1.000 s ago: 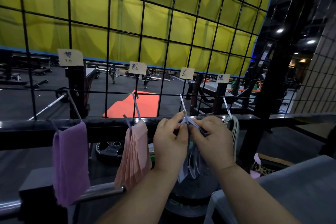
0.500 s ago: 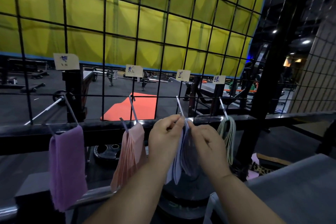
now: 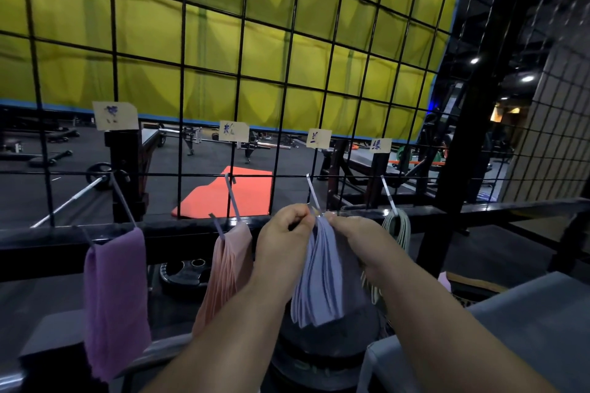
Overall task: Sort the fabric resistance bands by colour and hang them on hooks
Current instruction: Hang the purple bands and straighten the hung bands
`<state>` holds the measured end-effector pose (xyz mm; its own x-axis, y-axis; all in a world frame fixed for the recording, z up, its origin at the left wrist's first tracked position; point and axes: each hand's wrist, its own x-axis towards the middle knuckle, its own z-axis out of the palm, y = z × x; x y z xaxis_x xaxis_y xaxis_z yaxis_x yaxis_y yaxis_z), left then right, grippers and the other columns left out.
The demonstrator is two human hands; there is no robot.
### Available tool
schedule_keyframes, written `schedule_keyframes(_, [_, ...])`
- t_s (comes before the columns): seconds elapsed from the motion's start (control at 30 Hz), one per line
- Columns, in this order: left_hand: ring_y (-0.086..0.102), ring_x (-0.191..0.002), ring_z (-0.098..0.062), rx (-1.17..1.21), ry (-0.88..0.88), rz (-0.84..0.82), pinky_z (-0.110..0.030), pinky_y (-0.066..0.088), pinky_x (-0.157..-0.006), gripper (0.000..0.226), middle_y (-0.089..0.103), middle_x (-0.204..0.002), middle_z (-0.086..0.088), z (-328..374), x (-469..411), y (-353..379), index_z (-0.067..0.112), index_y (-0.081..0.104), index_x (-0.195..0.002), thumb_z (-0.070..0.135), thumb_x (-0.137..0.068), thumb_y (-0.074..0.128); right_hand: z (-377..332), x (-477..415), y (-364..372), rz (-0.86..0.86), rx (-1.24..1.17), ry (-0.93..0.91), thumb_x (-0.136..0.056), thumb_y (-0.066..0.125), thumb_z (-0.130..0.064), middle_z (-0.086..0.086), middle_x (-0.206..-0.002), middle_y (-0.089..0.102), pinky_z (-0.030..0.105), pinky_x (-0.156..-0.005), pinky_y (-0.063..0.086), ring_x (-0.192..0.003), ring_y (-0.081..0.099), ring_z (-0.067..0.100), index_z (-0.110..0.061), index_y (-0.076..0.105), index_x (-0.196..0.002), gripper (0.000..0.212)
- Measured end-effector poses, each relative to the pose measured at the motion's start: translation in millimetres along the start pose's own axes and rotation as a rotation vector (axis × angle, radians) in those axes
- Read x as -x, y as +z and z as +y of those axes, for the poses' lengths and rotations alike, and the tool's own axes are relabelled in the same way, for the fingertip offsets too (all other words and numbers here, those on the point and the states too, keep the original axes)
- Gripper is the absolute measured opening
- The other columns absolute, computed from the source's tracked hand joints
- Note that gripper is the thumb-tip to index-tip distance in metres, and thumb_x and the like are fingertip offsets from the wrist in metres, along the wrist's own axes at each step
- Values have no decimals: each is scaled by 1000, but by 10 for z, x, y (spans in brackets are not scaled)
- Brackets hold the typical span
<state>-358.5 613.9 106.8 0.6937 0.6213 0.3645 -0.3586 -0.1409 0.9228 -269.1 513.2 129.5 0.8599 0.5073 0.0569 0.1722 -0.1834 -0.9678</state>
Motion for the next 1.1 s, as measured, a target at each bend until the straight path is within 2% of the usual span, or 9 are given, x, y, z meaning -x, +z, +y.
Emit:
schedule_keyframes(0.1, [65,-96,-27,-3,-12,-2,-54,51,-91,18,69,-96,-3,-17,-11,-5,29,70,-85,20,-94,57,5,-33,4,-21,12,-37,-89,66,-41,8,-87,69,34,-72,47,-79,62,21,-12,63,-83,30])
schedule_keyframes(0.33, [61,-79,-24,37,6,0,-54,54,-81,21,68,-94,-11,16,33,20,29,69,-85,17,-96,55,-93,-35,96,78,173,-141,-90,59,-45,19,-81,67,42,-73,49,-72,59,28,-3,66,-87,44])
schedule_keyframes(0.53, [64,-71,-8,190,-76,-51,-20,51,-58,19,71,-91,-3,52,67,-4,16,66,-98,8,-99,49,-90,-53,122,77,233,-162,-94,54,-45,11,-90,72,51,-87,54,-87,69,30,-15,69,-91,33])
schedule_keyframes(0.63, [64,-78,-13,189,-85,-53,-27,52,-69,16,70,-94,-3,26,63,7,18,68,-98,11,-96,54,-99,-43,108,80,205,-153,-96,53,-42,22,-94,70,55,-88,53,-83,67,31,-8,66,-92,37])
schedule_keyframes(0.7, [66,-96,-19,194,-90,-39,-36,53,-87,16,72,-102,-3,19,67,28,22,70,-97,12,-94,59,-115,-26,97,93,242,-162,-97,53,-41,18,-95,70,52,-88,53,-86,67,30,-10,64,-95,33])
schedule_keyframes(0.77, [65,-104,-19,185,-77,-16,-37,51,-95,17,71,-106,-2,19,76,46,24,70,-97,11,-93,60,-151,-15,69,107,333,-174,-98,52,-40,13,-94,69,45,-85,52,-88,65,28,-10,64,-97,31])
schedule_keyframes(0.9, [67,-99,-11,132,-28,-18,-29,53,-87,21,72,-104,5,35,130,90,26,70,-103,10,-93,59,-233,-37,-19,4,367,-123,-98,54,-28,17,-78,54,35,-68,38,-73,50,25,5,62,-86,36])
schedule_keyframes(1.0, [66,-94,-11,132,-8,-10,-23,49,-78,27,72,-101,5,61,183,136,34,70,-97,11,-95,56,-261,-8,-61,-76,307,-73,-90,63,-29,22,-89,65,38,-75,45,-79,56,25,8,66,-91,37])
schedule_keyframes(1.1, [63,-102,-6,112,-11,-3,-20,47,-82,26,69,-110,8,32,203,169,37,69,-107,17,-97,55,-210,-1,-91,-96,107,-24,-86,71,-27,24,-101,71,46,-91,52,-93,69,35,5,71,-100,35])
